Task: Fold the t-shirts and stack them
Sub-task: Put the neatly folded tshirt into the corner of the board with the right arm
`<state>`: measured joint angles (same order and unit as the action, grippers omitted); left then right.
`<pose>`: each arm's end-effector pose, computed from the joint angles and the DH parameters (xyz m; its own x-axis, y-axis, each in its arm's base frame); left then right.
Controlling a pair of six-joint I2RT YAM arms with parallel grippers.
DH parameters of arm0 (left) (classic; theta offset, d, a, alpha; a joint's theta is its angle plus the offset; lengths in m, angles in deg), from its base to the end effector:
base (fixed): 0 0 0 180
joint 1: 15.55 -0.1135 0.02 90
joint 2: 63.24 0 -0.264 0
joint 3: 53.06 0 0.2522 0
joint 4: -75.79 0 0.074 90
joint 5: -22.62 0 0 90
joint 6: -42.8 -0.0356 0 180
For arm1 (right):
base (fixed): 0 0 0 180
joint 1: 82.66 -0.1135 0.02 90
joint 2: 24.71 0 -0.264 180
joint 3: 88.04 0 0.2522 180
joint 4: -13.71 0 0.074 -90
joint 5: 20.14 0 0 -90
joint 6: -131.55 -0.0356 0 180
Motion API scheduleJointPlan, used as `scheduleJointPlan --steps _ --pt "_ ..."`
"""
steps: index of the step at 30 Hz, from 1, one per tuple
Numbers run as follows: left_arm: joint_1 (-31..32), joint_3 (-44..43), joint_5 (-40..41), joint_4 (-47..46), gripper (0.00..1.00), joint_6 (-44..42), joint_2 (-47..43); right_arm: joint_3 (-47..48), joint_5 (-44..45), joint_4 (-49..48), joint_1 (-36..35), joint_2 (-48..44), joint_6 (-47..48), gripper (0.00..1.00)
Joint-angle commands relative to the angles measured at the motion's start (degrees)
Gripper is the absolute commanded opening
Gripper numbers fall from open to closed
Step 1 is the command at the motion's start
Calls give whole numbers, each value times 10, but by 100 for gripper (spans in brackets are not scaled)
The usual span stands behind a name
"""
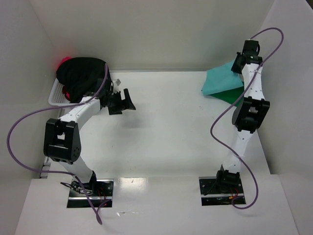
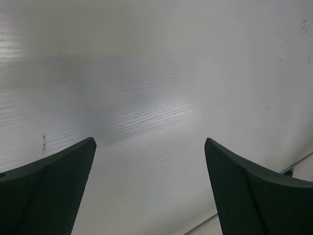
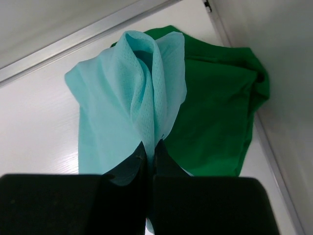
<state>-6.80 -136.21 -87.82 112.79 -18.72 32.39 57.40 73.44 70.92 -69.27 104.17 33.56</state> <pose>0.3558 -0.0673 0.2401 -0.8353 -0.3235 -0.4445 -0.0359 0.8389 -0.5432 0.4962 -0.1204 0.3195 -0.5890 0.2828 -0.7570 0.3626 0.9297 0.0652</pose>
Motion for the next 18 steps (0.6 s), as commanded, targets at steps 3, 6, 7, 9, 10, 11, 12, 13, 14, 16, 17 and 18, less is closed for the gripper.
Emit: scheduleJointPlan --steps 3,6,7,9,10,11,12,13,14,16,17,18 --pt "-3 -28 -15 -4 99 -15 10 -31 45 -15 21 -18 8 0" --pt "-3 -28 -15 -4 99 -19 15 -63 59 -26 27 -18 8 1" --pt "-3 -28 -15 -4 99 -19 15 -73 65 -28 27 -19 8 6" --pt "-3 -28 -15 -4 99 -19 15 -102 72 -42 27 -24 3 33" --pt "-3 -28 -15 -4 99 -19 15 -109 79 -42 27 -25 3 40" --pt "-3 -28 -15 -4 99 -20 15 -115 79 -42 27 -31 3 45" --pt "-3 -28 -15 -4 99 -25 14 -120 79 -42 27 -32 1 51" --pt "-3 -28 -15 -4 99 -25 9 -120 77 -42 27 -39 -4 62" --pt "-3 -28 -15 -4 99 -25 8 -120 67 -42 27 -49 -6 74" --pt "-3 -29 -15 -3 99 -25 2 -126 66 -49 25 -78 -17 90" --pt "-3 -34 -15 1 99 -25 -5 -128 61 -56 13 -92 -17 95" --pt "-3 -35 -15 1 99 -25 -11 -139 56 -58 8 -114 -16 100"
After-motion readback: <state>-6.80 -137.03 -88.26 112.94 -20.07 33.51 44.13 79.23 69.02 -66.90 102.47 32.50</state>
